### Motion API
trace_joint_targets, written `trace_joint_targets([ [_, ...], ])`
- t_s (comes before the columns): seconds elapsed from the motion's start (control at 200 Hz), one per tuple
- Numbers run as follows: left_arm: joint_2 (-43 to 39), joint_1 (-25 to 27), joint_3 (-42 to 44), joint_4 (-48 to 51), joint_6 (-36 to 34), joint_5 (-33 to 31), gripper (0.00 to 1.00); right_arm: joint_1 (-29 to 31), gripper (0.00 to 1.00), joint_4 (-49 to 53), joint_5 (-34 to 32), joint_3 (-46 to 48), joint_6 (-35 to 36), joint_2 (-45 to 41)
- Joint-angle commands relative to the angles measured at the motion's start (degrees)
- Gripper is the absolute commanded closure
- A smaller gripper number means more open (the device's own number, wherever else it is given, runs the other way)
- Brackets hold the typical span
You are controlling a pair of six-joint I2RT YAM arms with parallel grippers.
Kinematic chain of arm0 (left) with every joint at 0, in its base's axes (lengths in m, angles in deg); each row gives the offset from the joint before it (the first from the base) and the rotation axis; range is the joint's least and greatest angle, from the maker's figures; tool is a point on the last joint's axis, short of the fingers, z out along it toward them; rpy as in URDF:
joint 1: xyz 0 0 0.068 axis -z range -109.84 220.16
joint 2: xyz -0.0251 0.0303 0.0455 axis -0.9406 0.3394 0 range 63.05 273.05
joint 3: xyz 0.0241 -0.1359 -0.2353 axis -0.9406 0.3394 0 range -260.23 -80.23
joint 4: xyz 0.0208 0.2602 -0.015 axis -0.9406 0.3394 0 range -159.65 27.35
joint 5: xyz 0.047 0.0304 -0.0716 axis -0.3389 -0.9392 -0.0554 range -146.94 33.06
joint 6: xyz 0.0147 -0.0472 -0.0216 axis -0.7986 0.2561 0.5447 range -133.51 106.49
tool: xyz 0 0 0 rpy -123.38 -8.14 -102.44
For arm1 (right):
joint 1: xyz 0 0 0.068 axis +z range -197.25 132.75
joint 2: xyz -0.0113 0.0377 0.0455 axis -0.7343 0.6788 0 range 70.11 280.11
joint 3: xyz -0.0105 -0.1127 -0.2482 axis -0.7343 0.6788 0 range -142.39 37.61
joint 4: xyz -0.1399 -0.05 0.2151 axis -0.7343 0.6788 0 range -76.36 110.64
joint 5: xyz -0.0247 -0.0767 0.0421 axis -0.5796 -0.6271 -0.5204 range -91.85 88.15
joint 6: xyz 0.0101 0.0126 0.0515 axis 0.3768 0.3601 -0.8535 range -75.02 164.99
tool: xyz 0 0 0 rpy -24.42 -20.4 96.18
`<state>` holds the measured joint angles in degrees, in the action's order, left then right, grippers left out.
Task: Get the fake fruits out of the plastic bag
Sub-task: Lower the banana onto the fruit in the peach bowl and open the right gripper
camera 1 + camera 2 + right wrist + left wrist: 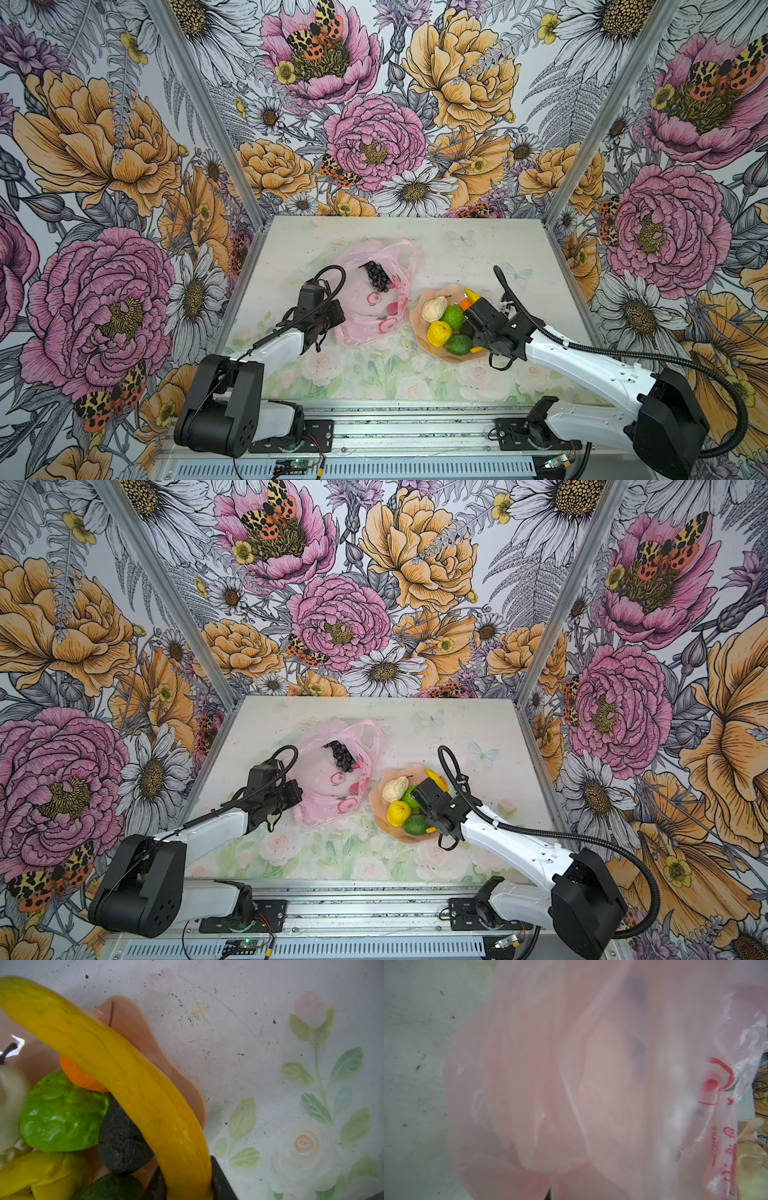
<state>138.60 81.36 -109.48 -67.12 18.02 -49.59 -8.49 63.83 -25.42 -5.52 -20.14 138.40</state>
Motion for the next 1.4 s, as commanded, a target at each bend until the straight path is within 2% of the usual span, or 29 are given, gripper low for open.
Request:
trace_joint_targets([
  [0.0, -0.4, -0.6, -0.2, -1.2, 0.4, 0.8, 1.0, -0.2, 0.68, -1.9, 0.6, 0.1, -0.6, 0.5],
  [0.335, -0.5, -0.6, -0.2, -1.2, 0.3, 0.6, 1.0, -0.2, 0.56, -2.1, 1.0, -0.5, 0.0, 0.8],
  [1.081, 0.1, -0.5, -0.4, -1.4, 0.3, 1.0, 1.0, 1.9, 0.64, -1.5, 2.2, -0.9, 0.9, 1.0],
  [1.206, 0.0, -0.6, -0.3, -1.4, 0.3, 0.7, 1.0, 1.6, 0.59, -1.3, 1.8, -1.6, 1.9, 0.6],
  [1.396, 0.0, -0.6, -0.4, -1.3, 0.2, 0.7, 1.0, 0.5, 0.46, -0.5, 0.2, -2.7, 3.9, -0.3],
])
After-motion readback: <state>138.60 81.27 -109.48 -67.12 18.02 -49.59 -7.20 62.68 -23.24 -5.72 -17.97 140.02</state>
